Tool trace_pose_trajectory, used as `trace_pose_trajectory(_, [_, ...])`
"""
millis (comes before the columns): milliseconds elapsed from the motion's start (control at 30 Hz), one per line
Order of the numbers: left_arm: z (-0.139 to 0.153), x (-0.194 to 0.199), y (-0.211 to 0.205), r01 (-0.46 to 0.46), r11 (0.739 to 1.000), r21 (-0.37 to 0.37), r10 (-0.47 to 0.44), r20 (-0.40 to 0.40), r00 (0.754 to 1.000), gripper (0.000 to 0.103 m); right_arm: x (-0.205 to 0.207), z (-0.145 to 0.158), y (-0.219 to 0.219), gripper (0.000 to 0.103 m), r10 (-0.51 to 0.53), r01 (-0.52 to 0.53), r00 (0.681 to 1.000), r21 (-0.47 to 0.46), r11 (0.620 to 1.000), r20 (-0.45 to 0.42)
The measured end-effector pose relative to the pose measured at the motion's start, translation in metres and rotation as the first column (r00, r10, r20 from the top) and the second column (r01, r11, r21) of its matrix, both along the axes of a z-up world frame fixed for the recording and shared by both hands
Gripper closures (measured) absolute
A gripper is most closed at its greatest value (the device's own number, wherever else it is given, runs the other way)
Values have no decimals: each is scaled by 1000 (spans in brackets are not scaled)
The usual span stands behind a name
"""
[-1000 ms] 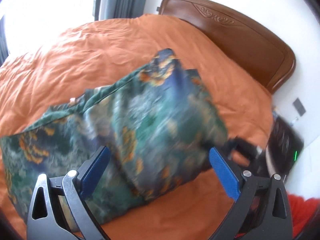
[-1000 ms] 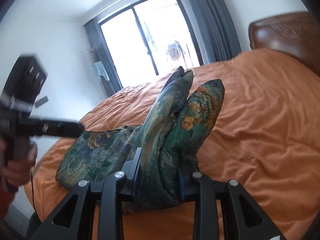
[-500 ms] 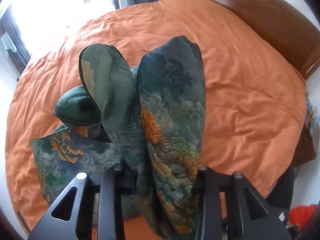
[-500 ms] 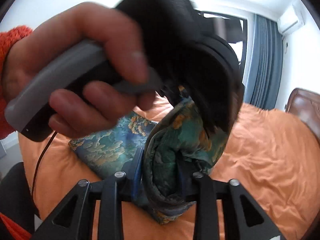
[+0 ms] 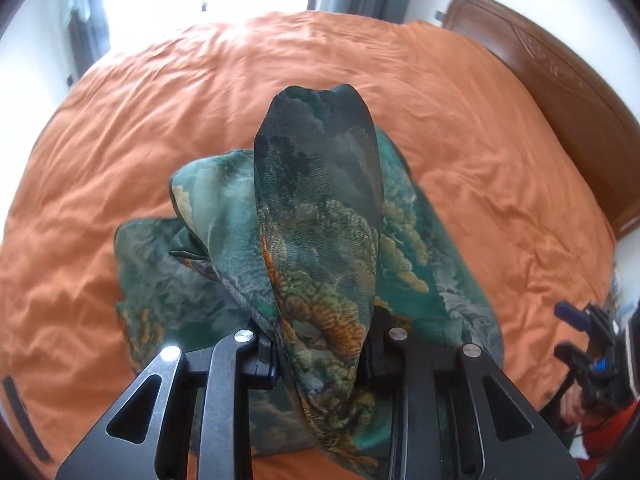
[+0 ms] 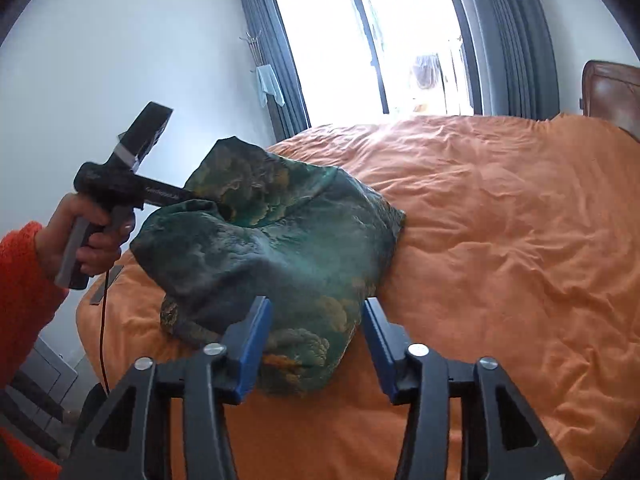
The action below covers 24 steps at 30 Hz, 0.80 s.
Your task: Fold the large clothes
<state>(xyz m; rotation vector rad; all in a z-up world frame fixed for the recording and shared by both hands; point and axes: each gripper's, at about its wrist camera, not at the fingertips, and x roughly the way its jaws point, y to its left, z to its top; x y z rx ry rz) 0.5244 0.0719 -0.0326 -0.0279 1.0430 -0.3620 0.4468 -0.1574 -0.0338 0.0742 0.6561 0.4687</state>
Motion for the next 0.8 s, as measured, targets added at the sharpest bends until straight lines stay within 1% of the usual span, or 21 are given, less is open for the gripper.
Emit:
trace_pose_trajectory(67, [-11,5,19,-27,999,-26,27,-16,999,73,17,-3,19,60,28,-28,999,-2,1000,-28])
trace_pose_trajectory(133, [-19,7,33,-41,999,-34,40,-15,999,72,37,-9,43,60,60,-62,998,-36,997,-34])
trace_pose_trajectory(167, [-23,7,39,-47,998,-43,47,-16,999,72,48,-16,60,60,96,-99,994,-64,993,-54])
trace_pose_trajectory(233, [-33,12,55,-72,995,-64,71,-24,997,70,67,-39,88,60,135,-146,985,-96,985,-109])
trace_pose_trajectory(333, [-51,21,73,-121,992,-44,120,-37,992,66,83,-72,125,60,179,-204,969,-143,968,-171])
trace_pose_trajectory(367, [-61,25,81,-138,989,-52,136,-50,989,65,87,-84,136,60,186,-217,965,-167,962,-186])
trace_pose_trajectory(400, [-70,27,89,-150,987,-62,146,-61,987,63,89,-93,144,60,186,-219,965,-187,958,-183])
trace_pose_trajectory(433, [-78,29,95,-159,985,-73,154,-68,986,62,90,-102,149,60,183,-217,967,-199,956,-177])
trace_pose_trajectory(500, [-94,30,105,-169,980,-100,162,-76,984,60,98,-120,156,60,168,-208,966,-203,957,-198])
trace_pose_trajectory(600, [-110,28,114,-188,972,-144,180,-71,981,57,106,-132,155,60,160,-202,963,-188,961,-215])
trace_pose_trajectory(667, [-110,26,119,-194,966,-173,184,-73,980,57,108,-134,155,60,170,-212,962,-188,959,-215])
trace_pose_trajectory(733, [-104,24,120,-191,965,-177,180,-75,981,54,109,-132,154,60,177,-221,959,-194,956,-221])
trace_pose_trajectory(800, [-93,20,122,-184,968,-172,174,-73,982,49,108,-119,152,60,175,-222,956,-193,956,-234])
